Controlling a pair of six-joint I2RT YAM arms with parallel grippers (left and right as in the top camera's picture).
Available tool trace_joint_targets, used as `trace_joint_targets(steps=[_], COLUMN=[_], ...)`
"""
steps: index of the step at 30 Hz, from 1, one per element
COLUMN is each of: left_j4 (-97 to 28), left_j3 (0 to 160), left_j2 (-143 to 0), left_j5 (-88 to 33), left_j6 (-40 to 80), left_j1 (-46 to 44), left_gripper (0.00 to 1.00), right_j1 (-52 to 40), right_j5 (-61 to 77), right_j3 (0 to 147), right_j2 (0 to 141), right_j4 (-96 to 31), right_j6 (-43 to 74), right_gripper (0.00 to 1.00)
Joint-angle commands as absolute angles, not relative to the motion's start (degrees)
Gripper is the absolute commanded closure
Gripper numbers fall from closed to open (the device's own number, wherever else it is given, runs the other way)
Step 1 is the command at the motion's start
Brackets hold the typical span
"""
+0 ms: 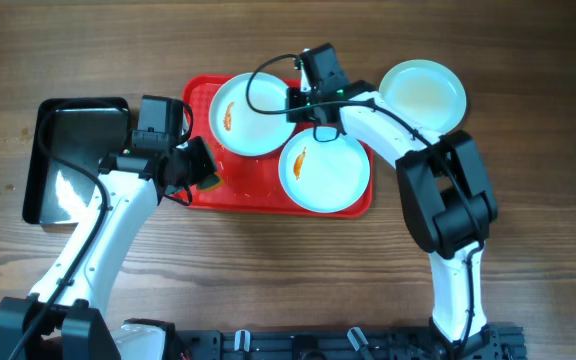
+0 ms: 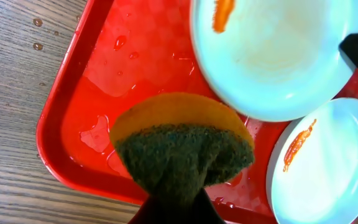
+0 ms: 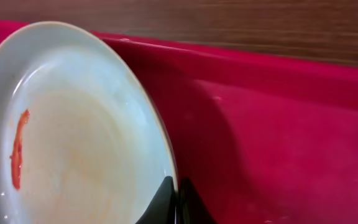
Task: Clean dirty plates on tray and stack at the side
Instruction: 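Move the right gripper to grip the left plate's rim, then scrub the left plate with the sponge in the left gripper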
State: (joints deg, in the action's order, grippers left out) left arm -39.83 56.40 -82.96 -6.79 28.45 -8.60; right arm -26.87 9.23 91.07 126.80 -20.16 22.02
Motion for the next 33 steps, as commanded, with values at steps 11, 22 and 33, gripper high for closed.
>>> trace_joint_targets(steps=[11,22,33], left_j4=[-39.6,-34.9,-20.5], left_j3=[56.1,56.1,56.1], left_j2=[-83.3,-86.1,-102.5], left_j5=[-7.5,-7.5,-16.3], left_j6=[29.0,29.0,29.3], left_j1=[-8.6,-8.6,-9.5], left_gripper=[0.96,0.96,0.96], right_j1=[-38.5,-38.7,-38.7], right_j5=[9.3,0.4,-0.3], right_j3=[93.5,93.5,93.5], right_j2=[126.9,126.9,126.9], right_j4=[-32.8,-32.7,-32.0], right_j6=[21.0,21.0,21.0], right_gripper=[0.96,0.96,0.96])
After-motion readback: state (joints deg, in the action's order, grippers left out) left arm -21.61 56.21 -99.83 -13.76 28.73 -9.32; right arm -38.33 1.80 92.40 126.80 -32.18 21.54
